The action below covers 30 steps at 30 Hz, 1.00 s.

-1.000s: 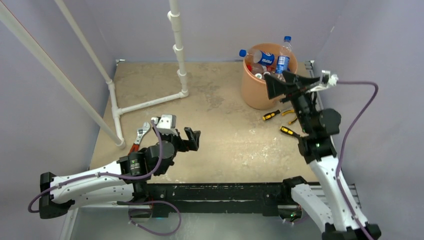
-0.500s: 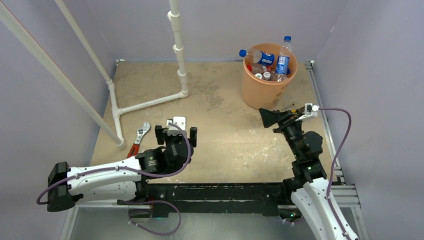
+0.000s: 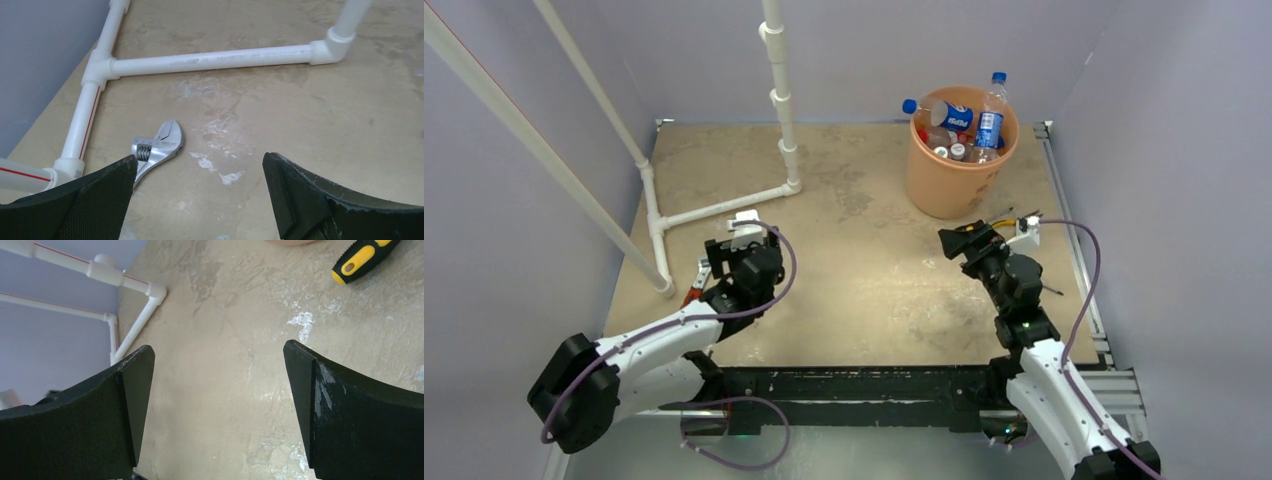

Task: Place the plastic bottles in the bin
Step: Reset both arms

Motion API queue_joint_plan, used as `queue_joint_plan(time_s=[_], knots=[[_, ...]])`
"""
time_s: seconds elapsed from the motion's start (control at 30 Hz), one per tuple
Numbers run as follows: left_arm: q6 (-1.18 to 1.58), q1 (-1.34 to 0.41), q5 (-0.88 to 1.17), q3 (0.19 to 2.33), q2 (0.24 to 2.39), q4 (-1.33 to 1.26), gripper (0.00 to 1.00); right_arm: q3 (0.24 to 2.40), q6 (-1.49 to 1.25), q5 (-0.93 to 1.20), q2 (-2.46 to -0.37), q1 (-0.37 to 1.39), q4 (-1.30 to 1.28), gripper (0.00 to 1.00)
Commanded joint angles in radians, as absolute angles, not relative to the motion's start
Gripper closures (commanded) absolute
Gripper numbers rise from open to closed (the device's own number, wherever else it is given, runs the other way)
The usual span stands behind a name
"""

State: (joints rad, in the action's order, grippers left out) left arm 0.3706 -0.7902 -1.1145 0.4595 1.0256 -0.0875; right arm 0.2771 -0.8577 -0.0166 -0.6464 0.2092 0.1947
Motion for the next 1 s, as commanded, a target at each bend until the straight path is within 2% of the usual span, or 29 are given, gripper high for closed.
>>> queue_joint_plan(time_s=[0.0, 0.17, 0.27, 0.4, 0.63, 0.7, 0.8, 0.87, 0.97], knots=[[0.274, -0.616, -0.950, 0.371, 1.057, -0.351, 0.05, 0.266, -0.878, -0.048, -0.568, 0.212, 0.205, 0.01], [0.123, -0.476, -0.802, 0.313, 1.135, -0.668, 0.08, 0.262, -0.859, -0.032, -0.510, 0.212, 0.157, 0.01], [-0.018, -0.446, -0.832, 0.313, 1.253, -0.786, 0.10, 0.284, -0.838, -0.026, -0.491, 0.212, 0.107, 0.01], [0.077, -0.350, -0.863, 0.230, 1.371, -1.011, 0.01, 0.316, -0.792, -0.008, -0.471, 0.212, 0.064, 0.01], [-0.092, -0.288, -0.612, 0.300, 1.584, -1.190, 0.01, 0.346, -0.853, -0.060, -0.517, 0.212, 0.019, 0.01], [-0.071, -0.267, -0.616, 0.298, 1.625, -1.240, 0.01, 0.341, -0.859, -0.051, -0.547, 0.212, 0.045, 0.01], [0.025, -0.176, -0.495, 0.238, 1.613, -1.289, 0.01, 0.356, -0.874, -0.058, -0.620, 0.212, 0.066, 0.01], [0.047, -0.163, -0.541, 0.227, 1.664, -1.371, 0.01, 0.371, -0.868, -0.067, -0.659, 0.211, 0.089, 0.01], [0.049, -0.162, -0.528, 0.260, 1.659, -1.296, 0.01, 0.375, -0.813, -0.130, -0.680, 0.212, 0.154, 0.01]])
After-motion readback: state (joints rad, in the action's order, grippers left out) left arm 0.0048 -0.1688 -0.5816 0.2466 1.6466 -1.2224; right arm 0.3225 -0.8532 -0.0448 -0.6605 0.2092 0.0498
